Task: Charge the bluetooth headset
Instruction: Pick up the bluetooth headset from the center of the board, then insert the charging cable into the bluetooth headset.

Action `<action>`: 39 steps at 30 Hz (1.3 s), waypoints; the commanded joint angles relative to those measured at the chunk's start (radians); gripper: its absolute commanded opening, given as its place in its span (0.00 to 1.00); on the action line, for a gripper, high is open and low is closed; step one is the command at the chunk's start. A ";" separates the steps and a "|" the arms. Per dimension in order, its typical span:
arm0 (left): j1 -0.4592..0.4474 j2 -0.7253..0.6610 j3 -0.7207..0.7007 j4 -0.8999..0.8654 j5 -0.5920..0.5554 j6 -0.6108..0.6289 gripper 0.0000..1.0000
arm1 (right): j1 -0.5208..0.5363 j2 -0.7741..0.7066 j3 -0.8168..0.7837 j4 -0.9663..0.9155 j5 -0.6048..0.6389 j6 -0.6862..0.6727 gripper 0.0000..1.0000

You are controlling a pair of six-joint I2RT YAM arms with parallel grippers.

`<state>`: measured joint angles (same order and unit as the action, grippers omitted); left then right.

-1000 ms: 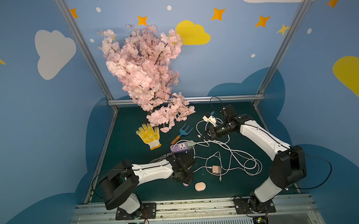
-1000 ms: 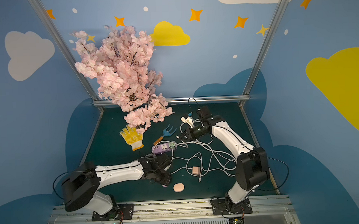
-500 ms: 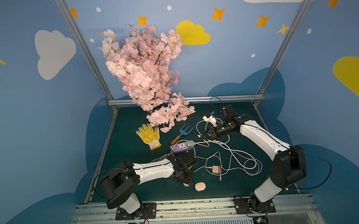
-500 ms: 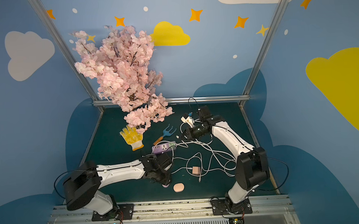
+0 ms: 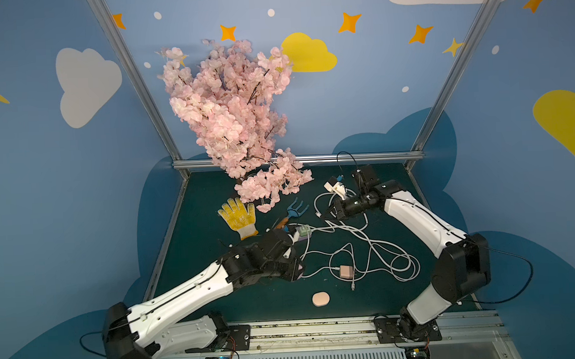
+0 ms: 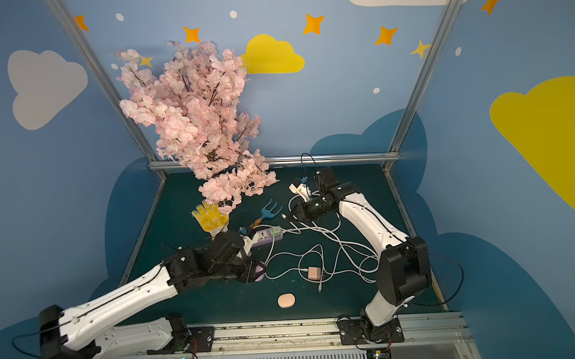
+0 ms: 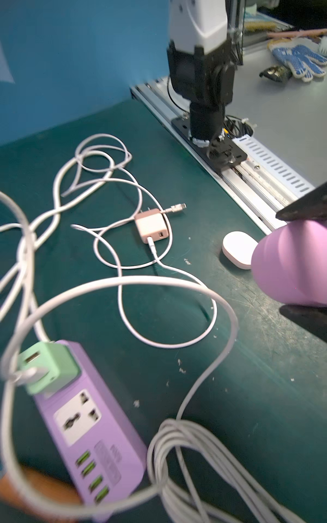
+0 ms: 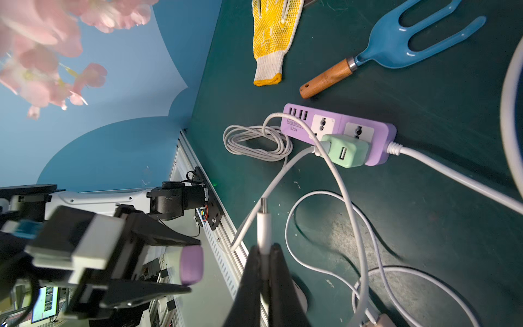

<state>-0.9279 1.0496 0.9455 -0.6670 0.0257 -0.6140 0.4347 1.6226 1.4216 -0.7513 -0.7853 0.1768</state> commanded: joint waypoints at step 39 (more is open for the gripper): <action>0.517 -0.187 0.021 0.151 0.418 0.458 0.03 | 0.357 0.091 0.284 -0.204 -0.185 -0.163 0.00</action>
<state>-0.4168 0.9005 0.9798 -0.5652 0.3733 -0.2337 0.7841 1.7081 1.6699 -0.9222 -0.9325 0.0257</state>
